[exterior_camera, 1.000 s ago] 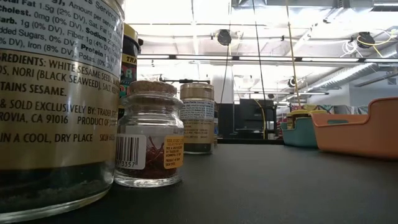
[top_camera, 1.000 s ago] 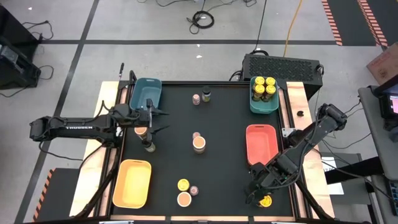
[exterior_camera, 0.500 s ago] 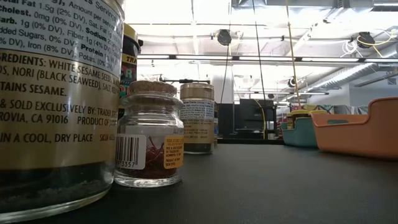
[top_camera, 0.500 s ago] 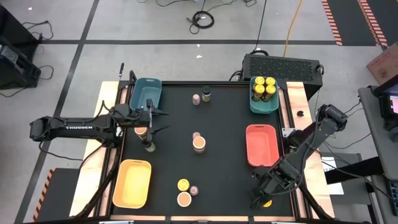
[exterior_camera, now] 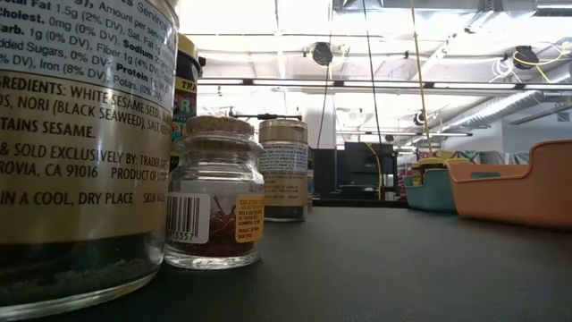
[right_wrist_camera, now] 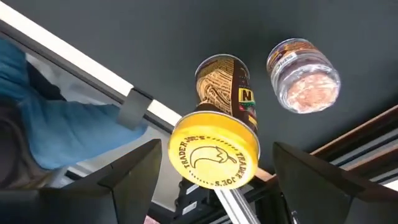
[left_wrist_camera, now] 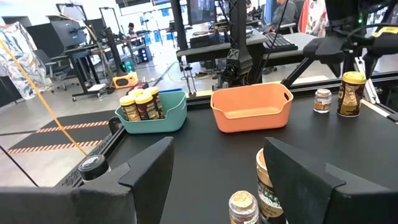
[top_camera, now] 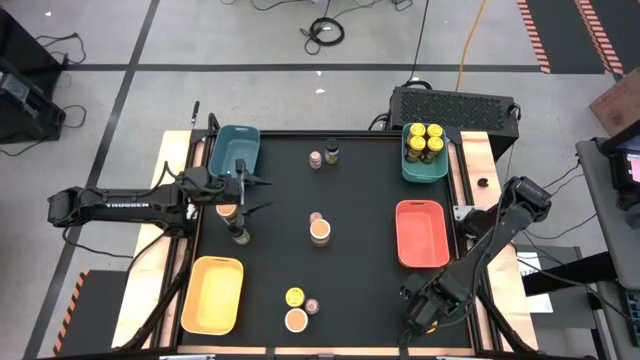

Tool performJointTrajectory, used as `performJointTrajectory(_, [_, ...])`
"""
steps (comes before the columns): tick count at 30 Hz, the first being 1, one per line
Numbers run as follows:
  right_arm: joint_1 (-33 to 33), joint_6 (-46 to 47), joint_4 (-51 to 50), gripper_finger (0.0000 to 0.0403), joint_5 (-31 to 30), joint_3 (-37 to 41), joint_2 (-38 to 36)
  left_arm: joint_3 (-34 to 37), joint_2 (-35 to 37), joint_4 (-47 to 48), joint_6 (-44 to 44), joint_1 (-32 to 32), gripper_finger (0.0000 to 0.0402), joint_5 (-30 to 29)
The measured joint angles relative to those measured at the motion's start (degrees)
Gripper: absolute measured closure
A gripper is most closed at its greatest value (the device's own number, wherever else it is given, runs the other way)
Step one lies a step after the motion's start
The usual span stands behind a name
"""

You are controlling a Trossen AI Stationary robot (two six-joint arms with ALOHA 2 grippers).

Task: Sort spices by type
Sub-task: Put the yellow spice bottle into the green bin

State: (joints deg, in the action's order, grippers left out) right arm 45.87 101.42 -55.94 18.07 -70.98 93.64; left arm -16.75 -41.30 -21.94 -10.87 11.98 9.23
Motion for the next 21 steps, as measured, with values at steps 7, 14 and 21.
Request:
performJointTrajectory(7, [0.0,-2.26,1.39,0.0104,0.34,-0.02,2.79,0.0,0.0,-0.04,0.04,0.01,0.015,0.0])
performJointTrajectory(14, [0.15,-0.08,1.58,0.0104,0.19,-0.02,2.86,0.0,0.0,-0.06,0.04,-0.01,0.015,0.0])
performJointTrajectory(21, [0.37,1.11,1.75,0.0119,0.28,-0.02,2.86,0.0,0.0,-0.06,0.04,0.01,0.015,0.0])
